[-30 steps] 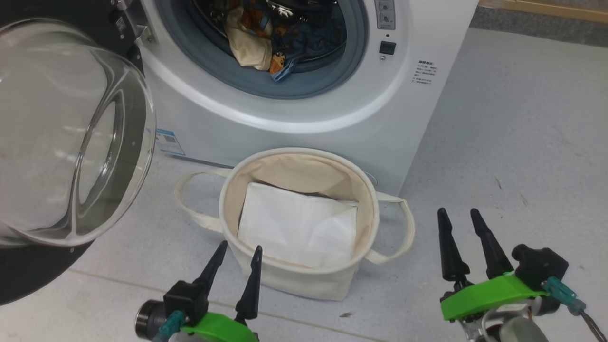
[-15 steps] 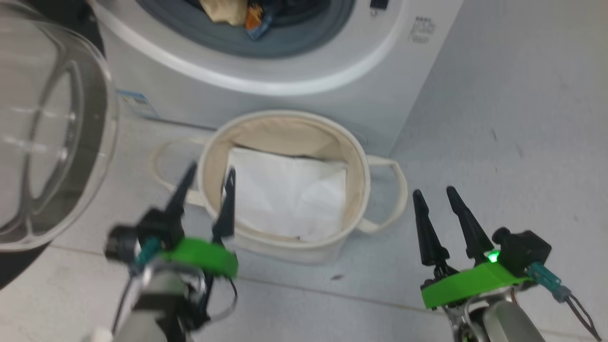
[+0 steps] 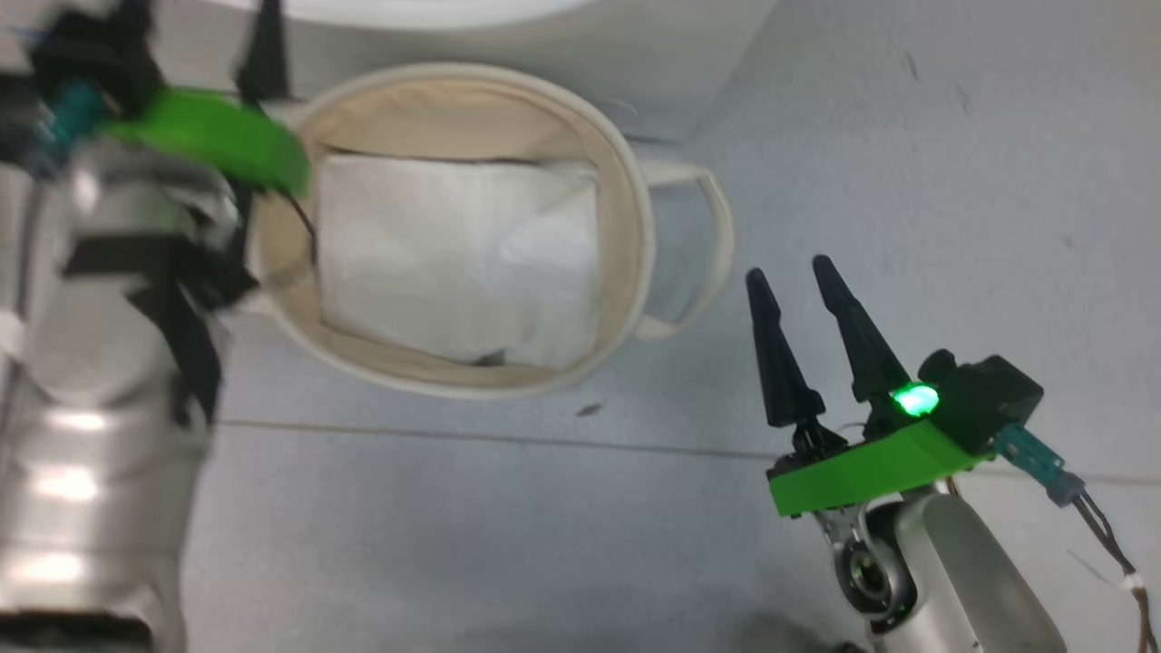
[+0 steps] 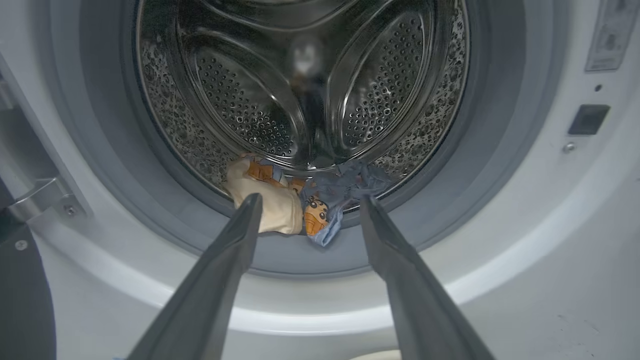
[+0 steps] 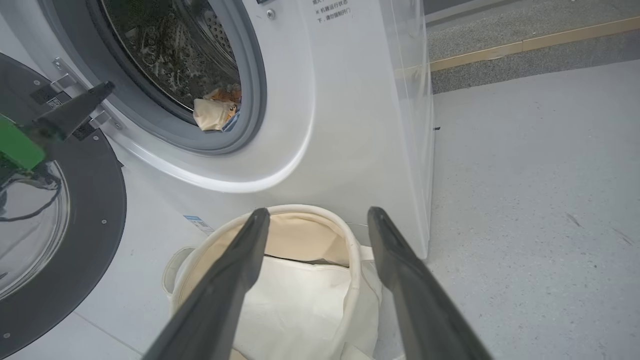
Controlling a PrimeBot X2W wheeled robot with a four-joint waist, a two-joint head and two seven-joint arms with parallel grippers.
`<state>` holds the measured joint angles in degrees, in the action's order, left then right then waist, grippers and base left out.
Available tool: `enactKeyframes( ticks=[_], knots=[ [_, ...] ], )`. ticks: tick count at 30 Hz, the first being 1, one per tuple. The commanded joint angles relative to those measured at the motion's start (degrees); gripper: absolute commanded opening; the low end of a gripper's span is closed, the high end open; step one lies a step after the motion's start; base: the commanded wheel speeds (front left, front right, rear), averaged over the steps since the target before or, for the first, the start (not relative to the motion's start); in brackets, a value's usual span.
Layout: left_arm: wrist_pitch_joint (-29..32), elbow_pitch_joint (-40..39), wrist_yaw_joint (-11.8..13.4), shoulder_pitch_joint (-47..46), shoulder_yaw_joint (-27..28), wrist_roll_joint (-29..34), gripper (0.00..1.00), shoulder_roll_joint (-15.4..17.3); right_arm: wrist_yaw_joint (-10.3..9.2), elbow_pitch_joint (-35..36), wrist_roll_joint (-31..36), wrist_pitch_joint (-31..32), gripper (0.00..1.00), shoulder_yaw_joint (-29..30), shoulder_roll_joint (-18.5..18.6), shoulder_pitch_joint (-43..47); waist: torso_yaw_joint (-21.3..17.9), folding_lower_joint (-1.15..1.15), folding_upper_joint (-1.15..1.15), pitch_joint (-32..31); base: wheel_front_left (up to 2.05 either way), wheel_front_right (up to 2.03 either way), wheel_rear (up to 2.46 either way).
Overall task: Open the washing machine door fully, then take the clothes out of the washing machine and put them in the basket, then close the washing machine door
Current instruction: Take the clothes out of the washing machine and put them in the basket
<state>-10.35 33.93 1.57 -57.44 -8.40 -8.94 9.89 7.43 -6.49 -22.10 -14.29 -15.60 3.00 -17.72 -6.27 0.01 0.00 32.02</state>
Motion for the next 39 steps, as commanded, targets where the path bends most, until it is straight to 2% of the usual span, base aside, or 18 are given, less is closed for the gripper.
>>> enactKeyframes(
  ticks=[1, 12, 18, 27, 39],
  knots=[
    [0.85, -0.56, 0.55, -3.26, 1.70, 0.93, 1.00, 3.36, 0.06, 2.19, -0.65, -0.71, 1.00, -1.76, -0.13, -0.25, -3.38, -0.01, 0.00, 3.79, 0.00, 0.00, 0.00],
    [7.74, 13.08, 4.95, -22.49, 0.36, 5.95, 1.00, 8.67, 0.06, 4.41, -4.23, -0.71, 1.00, -3.85, -0.13, -1.55, -8.35, -0.01, 0.00, 9.93, 0.00, 0.00, 0.00],
    [9.35, 18.76, 6.03, -29.20, -1.83, 8.73, 1.00, 10.18, 0.06, 5.52, -5.55, -0.71, 1.00, -4.56, -0.13, -1.77, -10.02, -0.01, 0.00, 12.40, 0.00, 0.00, 0.00],
    [8.49, 26.32, 7.94, -36.68, -5.51, 12.59, 1.00, 11.77, 0.06, 7.42, -7.10, -0.71, 1.00, -5.64, -0.13, -1.43, -12.07, -0.01, 0.00, 15.59, 0.00, 0.00, 0.00],
    [5.84, 32.96, 10.38, -42.58, -8.89, 15.81, 1.00, 15.69, 0.06, 9.00, -7.79, -0.71, 1.00, -4.95, -0.13, -1.35, -13.28, -0.01, 0.00, 18.92, 0.00, 0.00, 0.00]
  ],
)
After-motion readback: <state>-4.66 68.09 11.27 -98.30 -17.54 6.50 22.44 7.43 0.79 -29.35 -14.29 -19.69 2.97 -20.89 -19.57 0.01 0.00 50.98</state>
